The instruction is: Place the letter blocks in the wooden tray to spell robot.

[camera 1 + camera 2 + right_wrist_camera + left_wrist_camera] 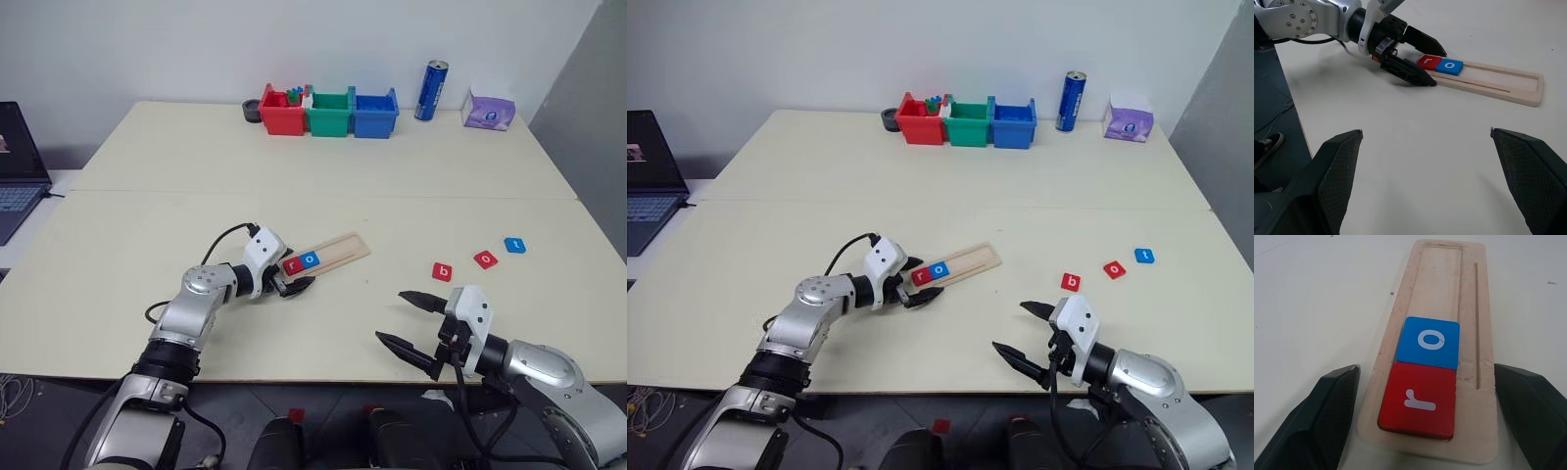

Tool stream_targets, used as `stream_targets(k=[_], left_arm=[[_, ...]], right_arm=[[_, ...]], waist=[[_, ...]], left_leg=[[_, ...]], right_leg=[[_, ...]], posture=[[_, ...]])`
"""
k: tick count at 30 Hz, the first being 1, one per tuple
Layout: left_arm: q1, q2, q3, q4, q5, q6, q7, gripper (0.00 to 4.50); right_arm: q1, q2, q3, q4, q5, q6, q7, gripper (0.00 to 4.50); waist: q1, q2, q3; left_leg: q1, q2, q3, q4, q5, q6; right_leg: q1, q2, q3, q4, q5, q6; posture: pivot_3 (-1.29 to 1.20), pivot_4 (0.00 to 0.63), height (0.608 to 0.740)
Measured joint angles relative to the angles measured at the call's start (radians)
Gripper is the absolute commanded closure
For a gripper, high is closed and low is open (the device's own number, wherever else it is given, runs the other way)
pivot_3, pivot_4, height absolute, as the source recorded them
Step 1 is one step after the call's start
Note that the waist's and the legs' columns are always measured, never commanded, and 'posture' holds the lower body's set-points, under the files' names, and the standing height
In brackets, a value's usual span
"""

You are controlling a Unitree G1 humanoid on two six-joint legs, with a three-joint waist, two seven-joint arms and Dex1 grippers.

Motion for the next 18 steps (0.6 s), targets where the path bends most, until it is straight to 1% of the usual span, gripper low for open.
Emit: stream_targets(k=[5,9,12,13,14,18], left_arm=[[-0.013,0.009,-0.004,0.015,0.004,-0.001,-0.022,0.00],[-0.039,0.033,-0.031,0.017,0.026,0.005,-0.061,0.00],[-0.045,0.052,-0.050,0.013,0.038,0.004,-0.095,0.57],[-0.047,0.057,-0.059,0.009,0.041,0.003,-0.105,0.91],[-0.049,0.061,-0.065,0.007,0.047,0.001,-0.109,1.13],[-0.050,0.078,-0.074,-0.005,0.063,-0.005,-0.127,1.12]], right_arm=[[-0.009,0.002,0.001,-0.019,0.000,0.005,-0.004,0.04],[-0.012,0.002,0.001,-0.022,0.001,0.018,-0.005,0.04],[-0.014,0.002,0.000,-0.029,0.003,0.024,-0.005,0.00],[-0.016,0.002,0.000,-0.030,0.004,0.026,-0.005,0.00],[-0.020,0.003,0.000,-0.033,0.008,0.028,-0.007,0.00],[-0.021,0.003,0.000,-0.047,0.010,0.029,-0.018,0.00]], waist=[[0.000,0.000,0.000],[-0.001,0.000,0.000],[-0.003,0.000,-0.001],[-0.003,0.000,-0.001],[-0.003,0.000,-0.002],[-0.003,0.000,-0.004]], left_leg=[[0.000,0.000,0.000,0.000,0.000,0.000],[0.000,0.000,0.000,0.000,0.000,0.000],[0.001,0.000,0.000,0.000,0.000,0.000],[0.001,0.000,0.000,0.000,0.000,0.000],[0.001,0.000,0.000,0.000,0.000,0.000],[0.001,0.000,0.000,-0.001,0.000,0.000]], right_leg=[[0.000,0.000,0.000,0.000,0.000,0.000],[0.000,0.001,0.000,0.000,0.000,0.000],[0.000,0.001,0.000,0.000,0.000,0.000],[0.000,0.001,0.000,0.000,0.000,0.000],[0.000,0.001,0.000,0.000,0.000,0.000],[0.000,0.002,0.000,0.000,0.000,0.000]], posture=[[0.00,0.150,0.740],[0.00,0.150,0.740],[0.00,0.150,0.740],[0.00,0.150,0.740],[0.00,0.150,0.740],[0.00,0.150,0.740]])
